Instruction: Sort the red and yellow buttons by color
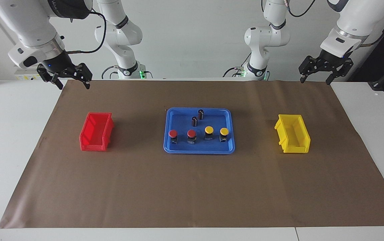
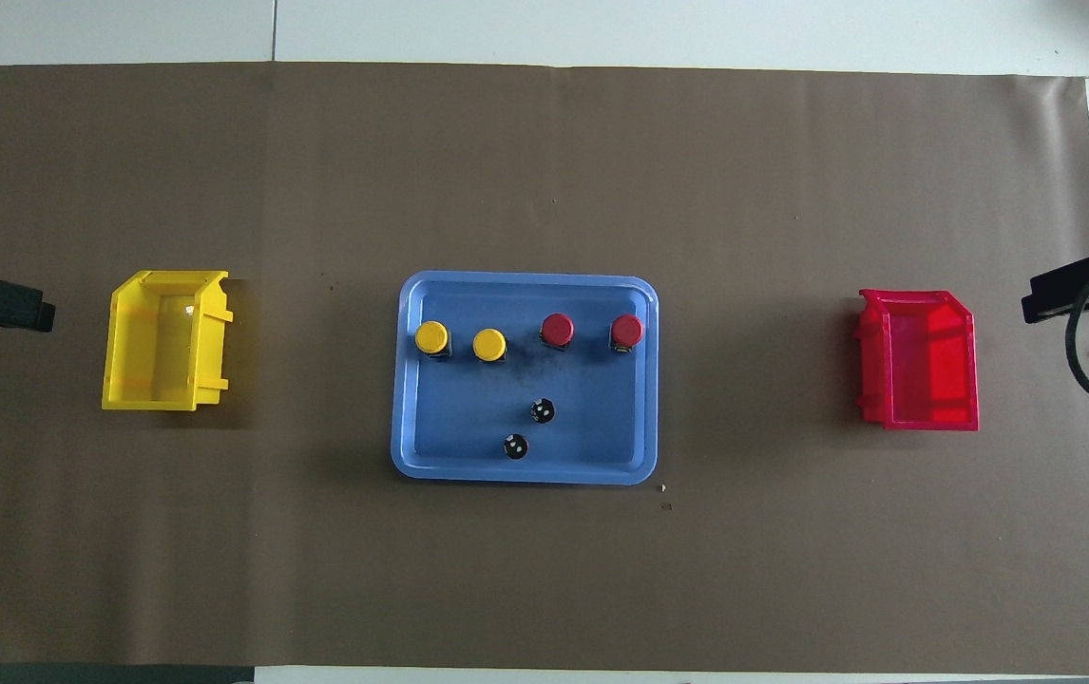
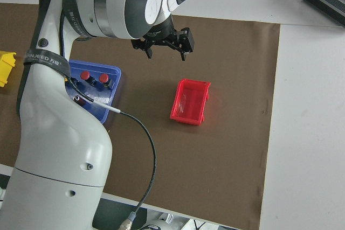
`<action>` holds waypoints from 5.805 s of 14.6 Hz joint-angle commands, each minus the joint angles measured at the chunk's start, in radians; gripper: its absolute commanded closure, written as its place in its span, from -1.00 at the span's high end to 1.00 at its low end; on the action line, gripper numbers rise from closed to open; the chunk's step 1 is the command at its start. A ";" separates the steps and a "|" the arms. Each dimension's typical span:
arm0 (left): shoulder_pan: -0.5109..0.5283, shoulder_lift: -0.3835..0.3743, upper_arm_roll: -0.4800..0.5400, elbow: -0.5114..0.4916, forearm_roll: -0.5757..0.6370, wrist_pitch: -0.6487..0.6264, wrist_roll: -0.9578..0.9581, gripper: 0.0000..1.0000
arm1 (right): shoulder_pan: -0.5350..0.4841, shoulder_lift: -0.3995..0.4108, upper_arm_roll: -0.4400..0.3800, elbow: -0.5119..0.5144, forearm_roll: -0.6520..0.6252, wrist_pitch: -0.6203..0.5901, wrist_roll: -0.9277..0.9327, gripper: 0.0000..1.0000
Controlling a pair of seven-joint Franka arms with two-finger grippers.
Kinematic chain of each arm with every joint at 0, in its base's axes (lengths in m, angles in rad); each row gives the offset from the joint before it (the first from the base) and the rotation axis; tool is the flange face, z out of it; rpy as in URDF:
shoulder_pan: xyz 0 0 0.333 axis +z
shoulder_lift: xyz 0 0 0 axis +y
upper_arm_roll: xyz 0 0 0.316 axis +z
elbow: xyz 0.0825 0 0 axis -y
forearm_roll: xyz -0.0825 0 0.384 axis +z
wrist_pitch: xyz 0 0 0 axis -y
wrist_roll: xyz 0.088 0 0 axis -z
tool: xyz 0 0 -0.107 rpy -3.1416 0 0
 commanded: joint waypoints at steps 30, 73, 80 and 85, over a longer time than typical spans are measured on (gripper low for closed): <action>-0.001 -0.030 -0.014 -0.024 -0.014 0.007 0.007 1.00 | 0.442 0.300 0.092 -0.122 -0.014 0.541 0.575 1.00; -0.471 0.303 -0.018 -0.424 -0.013 0.823 -0.803 -0.96 | -0.170 -0.144 0.084 -0.851 0.002 0.805 -0.389 -0.80; -0.394 0.248 -0.015 -0.124 -0.019 0.340 -0.705 -0.97 | -0.168 -0.138 0.084 -0.886 0.002 0.865 -0.383 0.29; -0.094 0.149 -0.011 -0.170 -0.019 0.218 -0.198 -0.97 | -0.162 -0.084 0.087 -0.671 -0.001 0.619 -0.386 0.67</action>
